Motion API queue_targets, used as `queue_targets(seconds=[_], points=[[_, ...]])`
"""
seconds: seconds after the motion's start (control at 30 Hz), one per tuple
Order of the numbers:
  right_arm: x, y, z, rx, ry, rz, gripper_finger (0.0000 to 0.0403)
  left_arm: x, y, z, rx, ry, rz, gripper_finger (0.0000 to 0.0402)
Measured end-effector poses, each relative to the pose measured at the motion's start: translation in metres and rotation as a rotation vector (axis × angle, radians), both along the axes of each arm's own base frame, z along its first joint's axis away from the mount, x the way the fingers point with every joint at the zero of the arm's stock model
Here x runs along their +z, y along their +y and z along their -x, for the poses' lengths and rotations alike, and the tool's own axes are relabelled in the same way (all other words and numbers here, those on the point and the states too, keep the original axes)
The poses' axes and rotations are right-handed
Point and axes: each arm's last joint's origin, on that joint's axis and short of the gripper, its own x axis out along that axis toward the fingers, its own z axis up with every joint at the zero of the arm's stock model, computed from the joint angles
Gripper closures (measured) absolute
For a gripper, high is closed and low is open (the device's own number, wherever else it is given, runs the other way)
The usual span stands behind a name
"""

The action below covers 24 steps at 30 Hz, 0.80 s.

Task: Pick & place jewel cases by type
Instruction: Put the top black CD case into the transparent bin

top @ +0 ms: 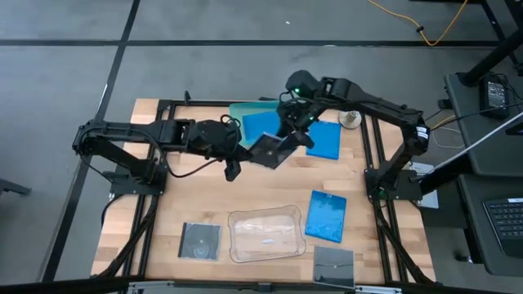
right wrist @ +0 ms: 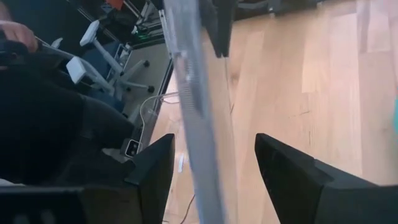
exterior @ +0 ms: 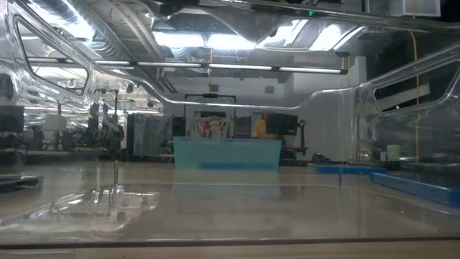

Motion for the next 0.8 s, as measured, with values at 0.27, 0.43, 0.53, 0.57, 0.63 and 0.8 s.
queue_targets(seconds=[0.27, 0.43, 0.53, 0.57, 0.63, 0.8], points=[[-0.0059, -0.0020, -0.0047, -0.012, 0.019, 0.010, 0.0204, 0.0012, 0.0000, -0.0008, -0.003, -0.014, -0.006, 0.0379], [-0.0057, -0.0020, -0.0044, -0.017, 0.021, 0.014, 0.0258, 0.0012, 0.0003, -0.0007, 0.005, -0.014, -0.011, 0.0361], [-0.0058, -0.0020, -0.0044, -0.016, 0.021, 0.015, 0.0300, 0.0012, 0.0003, -0.0007, 0.006, -0.014, -0.012, 0.0356], [-0.0058, -0.0020, -0.0044, -0.016, 0.021, 0.015, 0.0314, 0.0012, 0.0003, -0.0007, 0.007, -0.014, -0.011, 0.0355], [-0.0057, -0.0020, -0.0044, -0.014, 0.019, 0.017, 0.0343, 0.0011, 0.0003, -0.0007, 0.008, -0.013, -0.009, 0.0355], [-0.0056, -0.0020, -0.0043, -0.003, 0.007, 0.031, 0.0363, 0.0011, 0.0003, -0.0006, 0.013, -0.013, -0.003, 0.0358]])
